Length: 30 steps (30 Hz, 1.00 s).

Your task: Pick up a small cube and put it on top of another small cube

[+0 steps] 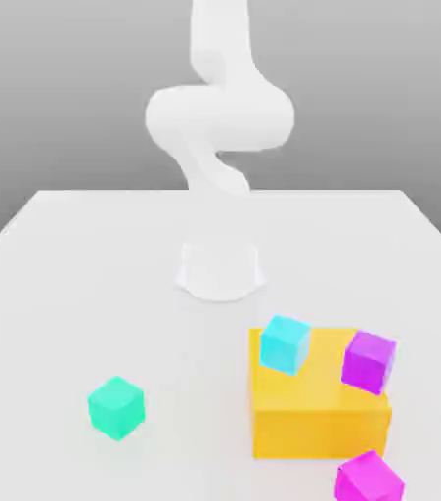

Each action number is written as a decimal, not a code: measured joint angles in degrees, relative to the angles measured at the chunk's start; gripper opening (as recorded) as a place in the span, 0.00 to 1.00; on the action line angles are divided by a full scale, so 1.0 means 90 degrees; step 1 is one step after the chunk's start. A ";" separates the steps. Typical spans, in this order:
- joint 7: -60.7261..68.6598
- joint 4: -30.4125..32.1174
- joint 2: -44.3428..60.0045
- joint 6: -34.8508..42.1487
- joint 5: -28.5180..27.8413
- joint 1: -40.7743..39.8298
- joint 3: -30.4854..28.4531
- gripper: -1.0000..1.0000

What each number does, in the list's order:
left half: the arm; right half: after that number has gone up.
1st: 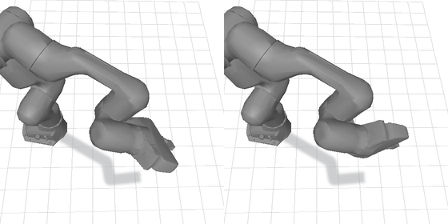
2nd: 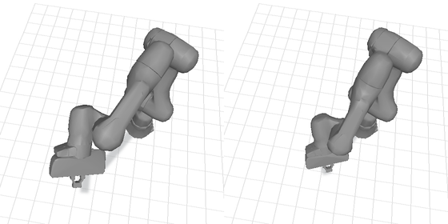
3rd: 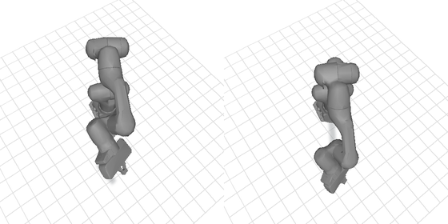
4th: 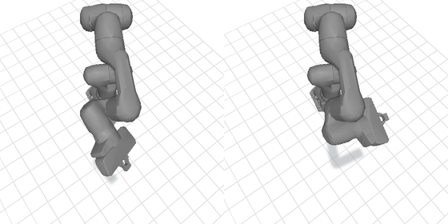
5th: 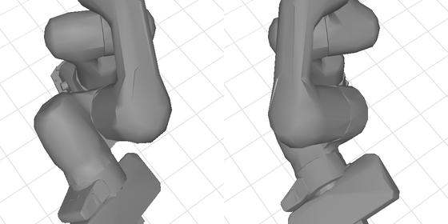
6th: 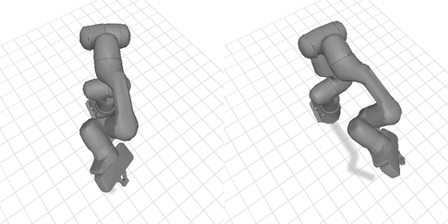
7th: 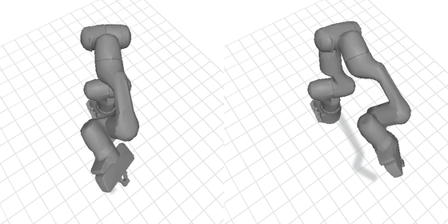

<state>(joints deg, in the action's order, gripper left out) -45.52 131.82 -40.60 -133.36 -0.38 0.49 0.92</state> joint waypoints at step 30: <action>0.0201 -0.0016 0.6961 -0.2255 -0.0768 0.1011 0.0838 0.50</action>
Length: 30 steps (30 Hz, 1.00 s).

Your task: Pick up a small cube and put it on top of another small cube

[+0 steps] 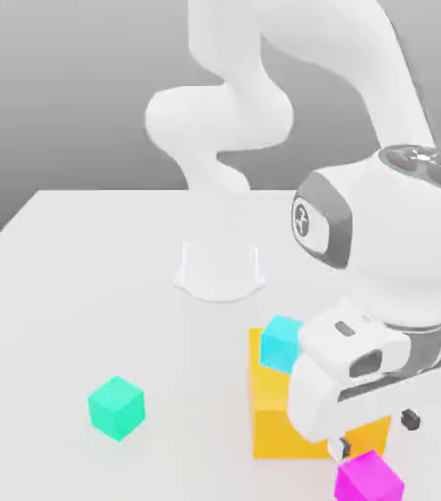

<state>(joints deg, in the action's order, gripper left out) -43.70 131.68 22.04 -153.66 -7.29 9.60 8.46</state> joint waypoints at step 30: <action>0.2909 0.2187 -0.3742 0.1557 0.0705 -0.0162 -0.0093 0.00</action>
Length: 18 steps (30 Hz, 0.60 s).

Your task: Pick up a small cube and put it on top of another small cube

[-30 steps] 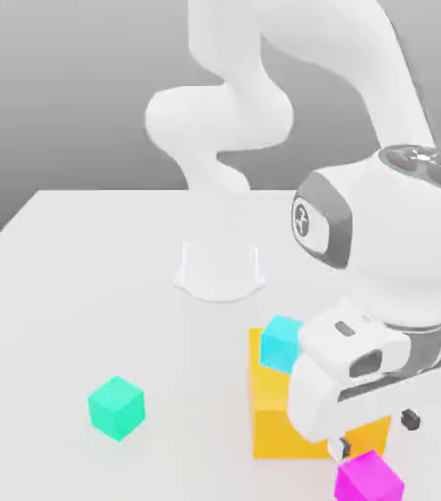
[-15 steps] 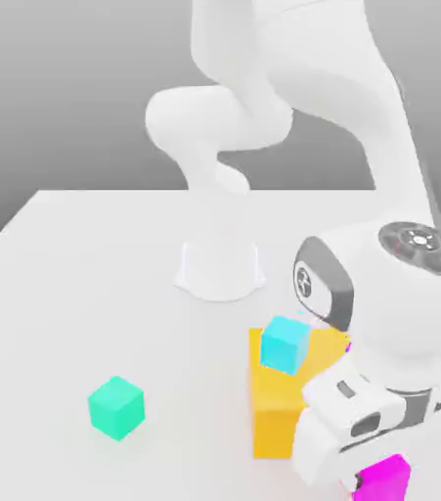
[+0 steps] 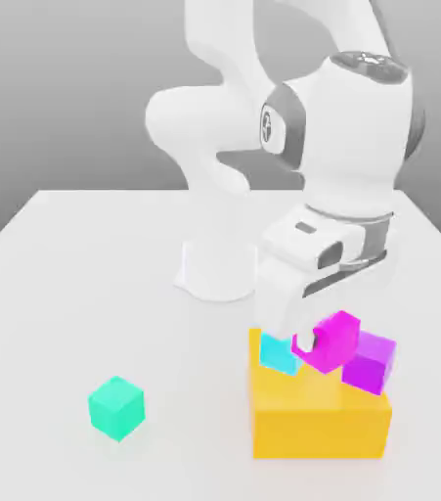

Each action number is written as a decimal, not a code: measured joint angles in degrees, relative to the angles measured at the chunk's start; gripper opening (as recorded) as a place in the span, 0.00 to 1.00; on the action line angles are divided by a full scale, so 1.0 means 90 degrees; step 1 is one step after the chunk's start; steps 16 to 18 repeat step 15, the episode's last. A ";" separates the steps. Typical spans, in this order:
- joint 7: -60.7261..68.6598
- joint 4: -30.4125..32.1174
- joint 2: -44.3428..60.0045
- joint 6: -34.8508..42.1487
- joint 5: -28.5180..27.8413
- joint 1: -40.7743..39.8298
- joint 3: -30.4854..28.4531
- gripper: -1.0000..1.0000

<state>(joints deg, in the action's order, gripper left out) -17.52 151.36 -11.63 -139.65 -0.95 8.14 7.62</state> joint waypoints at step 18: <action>0.1432 0.1373 -0.0571 -0.0804 0.0380 0.0267 -0.0364 1.00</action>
